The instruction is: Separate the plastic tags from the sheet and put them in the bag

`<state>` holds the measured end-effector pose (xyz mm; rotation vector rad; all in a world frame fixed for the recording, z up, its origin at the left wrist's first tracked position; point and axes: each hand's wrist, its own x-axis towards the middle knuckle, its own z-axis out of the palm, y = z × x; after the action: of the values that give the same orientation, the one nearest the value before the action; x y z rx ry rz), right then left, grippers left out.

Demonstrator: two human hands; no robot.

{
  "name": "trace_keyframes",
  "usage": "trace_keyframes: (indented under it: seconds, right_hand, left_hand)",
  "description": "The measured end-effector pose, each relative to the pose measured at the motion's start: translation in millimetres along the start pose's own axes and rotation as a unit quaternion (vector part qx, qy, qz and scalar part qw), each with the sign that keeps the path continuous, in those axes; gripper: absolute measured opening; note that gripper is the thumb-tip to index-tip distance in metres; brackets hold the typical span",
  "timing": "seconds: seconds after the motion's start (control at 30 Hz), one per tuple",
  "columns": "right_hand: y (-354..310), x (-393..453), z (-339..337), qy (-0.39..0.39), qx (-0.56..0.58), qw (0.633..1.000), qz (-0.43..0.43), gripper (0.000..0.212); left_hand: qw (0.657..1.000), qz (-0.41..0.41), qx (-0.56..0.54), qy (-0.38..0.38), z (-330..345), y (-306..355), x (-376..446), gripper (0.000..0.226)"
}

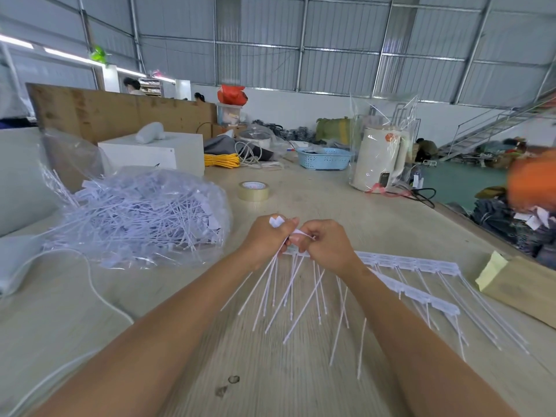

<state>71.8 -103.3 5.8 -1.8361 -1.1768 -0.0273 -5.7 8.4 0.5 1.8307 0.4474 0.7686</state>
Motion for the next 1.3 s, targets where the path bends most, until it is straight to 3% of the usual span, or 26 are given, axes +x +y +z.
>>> trace_keyframes:
  seconds: [0.2,0.43,0.57,0.7,0.83,0.9,1.0,1.1,1.2,1.27,1.3]
  right_hand:
    - [0.9,-0.3,2.4,0.003,-0.099,0.994,-0.041,0.015]
    - [-6.7,0.1,0.6,-0.013,-0.315,0.943,-0.111,0.021]
    - [-5.8,-1.0,-6.3,-0.017,-0.244,0.965,-0.094,0.021]
    - [-2.8,-0.8,-13.0,-0.031,-0.091,0.993,-0.061,0.016]
    - [-2.7,-0.8,-14.4,-0.048,-0.045,0.997,-0.045,0.05]
    - [-3.6,-1.3,-16.2,-0.052,-0.028,0.997,-0.042,0.055]
    - [-7.4,-2.9,-21.5,-0.065,0.017,0.997,-0.034,0.035]
    - [-25.3,-2.2,-28.3,-0.127,0.159,0.978,-0.036,0.031]
    - [-32.2,5.3,-29.3,-0.077,0.198,0.977,-0.038,0.026]
    - [-30.3,3.0,-22.7,-0.081,0.162,0.983,-0.025,0.011]
    - [-25.9,0.8,-19.3,-0.097,0.142,0.985,-0.014,0.014]
  left_hand:
    - [0.999,0.016,0.042,-0.006,-2.5,-1.3,-0.1,0.037]
    - [0.995,-0.089,-0.01,-0.038,-8.7,6.3,1.8,0.031]
    - [0.998,-0.062,0.004,-0.02,-4.6,9.2,0.4,0.033]
    - [0.998,-0.061,-0.026,-0.016,2.5,9.3,1.0,0.038]
    - [0.999,-0.042,-0.001,-0.02,3.5,7.7,0.4,0.039]
    - [0.999,-0.027,0.02,-0.019,5.2,7.3,1.1,0.039]
    - [0.999,-0.002,0.049,-0.01,8.8,8.5,2.4,0.036]
    - [0.99,-0.033,0.112,0.077,-10.6,0.7,11.1,0.03]
    - [0.992,-0.096,-0.056,0.06,-26.6,-0.6,10.4,0.031]
    - [0.987,-0.091,-0.135,0.006,-22.0,7.2,5.9,0.031]
    - [0.986,-0.077,-0.149,-0.02,-16.9,10.5,4.3,0.031]
